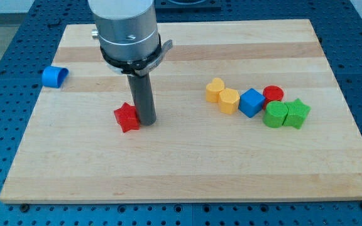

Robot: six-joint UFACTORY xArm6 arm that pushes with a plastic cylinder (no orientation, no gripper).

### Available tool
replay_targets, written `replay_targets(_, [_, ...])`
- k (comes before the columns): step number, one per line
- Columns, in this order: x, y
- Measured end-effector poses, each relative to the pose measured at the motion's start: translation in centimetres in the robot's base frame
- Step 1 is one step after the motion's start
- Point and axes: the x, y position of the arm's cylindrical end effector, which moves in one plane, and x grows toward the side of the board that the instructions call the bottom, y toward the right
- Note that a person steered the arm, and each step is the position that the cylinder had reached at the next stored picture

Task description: Nudge the blue cube and yellow hexagon down a bit

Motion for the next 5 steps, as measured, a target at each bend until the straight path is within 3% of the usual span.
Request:
replay_targets(2, [-1.4,1.5])
replay_targets(3, [-6.1,1.8])
replay_targets(4, [-11.6,5.5])
replay_targets(5, [-13.8,13.5])
